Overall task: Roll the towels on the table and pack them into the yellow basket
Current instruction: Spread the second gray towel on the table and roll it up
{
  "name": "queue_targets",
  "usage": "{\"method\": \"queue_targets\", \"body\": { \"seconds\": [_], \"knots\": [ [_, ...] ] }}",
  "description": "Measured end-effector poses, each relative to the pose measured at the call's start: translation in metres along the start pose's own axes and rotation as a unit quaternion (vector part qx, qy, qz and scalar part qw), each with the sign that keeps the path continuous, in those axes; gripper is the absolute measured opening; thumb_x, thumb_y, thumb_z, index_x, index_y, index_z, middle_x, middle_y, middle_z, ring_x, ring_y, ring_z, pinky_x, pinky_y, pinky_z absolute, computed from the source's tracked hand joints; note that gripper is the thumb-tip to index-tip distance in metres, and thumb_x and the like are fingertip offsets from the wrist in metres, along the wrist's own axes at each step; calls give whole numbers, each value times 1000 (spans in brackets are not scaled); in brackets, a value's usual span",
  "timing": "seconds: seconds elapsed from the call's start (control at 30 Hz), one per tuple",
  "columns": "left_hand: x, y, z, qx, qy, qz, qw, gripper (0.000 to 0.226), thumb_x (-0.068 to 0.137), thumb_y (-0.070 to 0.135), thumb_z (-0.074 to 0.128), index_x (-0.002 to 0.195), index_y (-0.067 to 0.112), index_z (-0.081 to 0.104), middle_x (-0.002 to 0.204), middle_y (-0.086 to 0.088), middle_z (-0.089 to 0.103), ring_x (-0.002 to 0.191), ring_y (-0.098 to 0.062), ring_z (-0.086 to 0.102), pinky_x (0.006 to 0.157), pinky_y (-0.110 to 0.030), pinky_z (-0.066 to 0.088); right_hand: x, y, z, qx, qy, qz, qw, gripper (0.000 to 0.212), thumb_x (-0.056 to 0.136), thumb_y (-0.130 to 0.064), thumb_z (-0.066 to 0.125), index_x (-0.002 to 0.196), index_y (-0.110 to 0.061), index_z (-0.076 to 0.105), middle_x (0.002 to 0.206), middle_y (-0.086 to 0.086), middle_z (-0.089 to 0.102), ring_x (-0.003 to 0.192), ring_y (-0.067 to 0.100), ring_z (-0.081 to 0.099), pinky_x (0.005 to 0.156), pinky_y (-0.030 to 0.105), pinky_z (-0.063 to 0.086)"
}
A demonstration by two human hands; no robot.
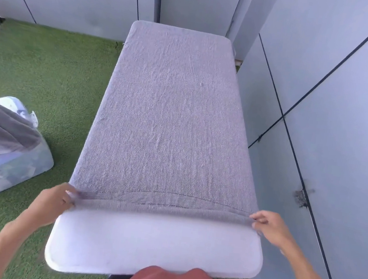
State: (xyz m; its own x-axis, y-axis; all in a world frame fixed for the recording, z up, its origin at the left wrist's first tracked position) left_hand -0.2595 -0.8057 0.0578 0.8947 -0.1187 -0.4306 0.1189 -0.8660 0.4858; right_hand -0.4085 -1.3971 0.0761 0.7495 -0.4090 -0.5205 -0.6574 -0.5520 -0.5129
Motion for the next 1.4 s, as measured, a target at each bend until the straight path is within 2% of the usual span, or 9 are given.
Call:
{"method": "queue_targets", "body": {
  "seconds": [0.17,0.3,0.43,0.73,0.83,0.97,1.17,1.3,1.4],
  "knots": [
    [2,14,-5,67,124,27,990,21,76,0,72,77,21,67,86,-2,54,83,-27,48,70,-35,39,-4,-11,10,-47,161,-19,986,30,74,2,72,71,-26,64,83,2,63,84,26,59,73,30,37],
    [-40,28,26,171,196,127,957,31,69,-16,67,91,7,64,90,-9,55,78,-28,46,62,-42,48,-32,-9,35,-220,250,-123,935,25,78,4,69,97,-11,73,87,3,60,85,26,49,80,35,40],
    [-49,22,50,183,204,124,954,53,67,-17,66,116,-3,56,114,-17,51,103,-38,47,74,-50,55,-37,-5,52,-229,246,-168,927,45,68,4,77,111,1,66,100,9,56,100,26,40,91,34,33],
    [-19,12,30,156,169,127,965,39,75,-17,64,107,5,67,92,-6,60,78,-30,53,66,-42,49,-13,-12,36,-225,198,-169,939,30,72,17,66,93,-4,70,89,4,63,78,29,51,77,29,35],
    [-20,3,18,137,82,136,978,27,83,-5,64,104,9,72,87,2,64,80,-23,60,66,-33,47,-16,3,29,-250,114,-146,950,26,88,6,55,107,-5,67,101,3,63,92,26,49,87,33,39],
    [-7,-4,3,3,-19,31,999,23,85,4,66,93,25,68,90,5,69,85,-15,64,76,-32,49,-14,-8,11,-113,-31,-97,988,18,88,-4,61,94,-20,65,88,-5,65,86,18,58,69,14,38],
    [0,23,-3,44,122,23,991,27,78,-6,66,70,20,64,86,-1,51,80,-22,45,67,-31,38,-7,-22,9,-65,167,-75,981,21,77,-4,72,74,-23,62,85,2,56,84,20,53,74,19,35],
    [-40,35,27,174,207,132,954,30,69,-17,65,89,5,60,90,-8,52,77,-26,40,64,-42,44,-31,-17,35,-158,241,-156,945,15,83,-2,68,96,-9,69,93,3,55,98,26,45,85,34,38],
    [-51,33,46,196,203,134,950,51,65,-11,71,112,-2,54,107,-17,50,96,-38,47,86,-47,40,-33,-12,47,-182,210,-181,943,41,77,-2,74,117,0,63,111,9,54,114,24,40,101,30,28]
  ]
}}
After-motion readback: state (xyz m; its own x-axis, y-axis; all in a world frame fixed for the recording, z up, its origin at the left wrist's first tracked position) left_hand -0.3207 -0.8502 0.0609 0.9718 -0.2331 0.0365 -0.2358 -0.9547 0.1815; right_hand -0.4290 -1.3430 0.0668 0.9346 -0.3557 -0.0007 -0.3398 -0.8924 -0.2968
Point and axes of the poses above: each hand's wrist, its own x-axis towards the middle knuckle, its own z-axis out of the palm, y = z × x, the point moved 4 cm from there along x, towards the middle knuckle
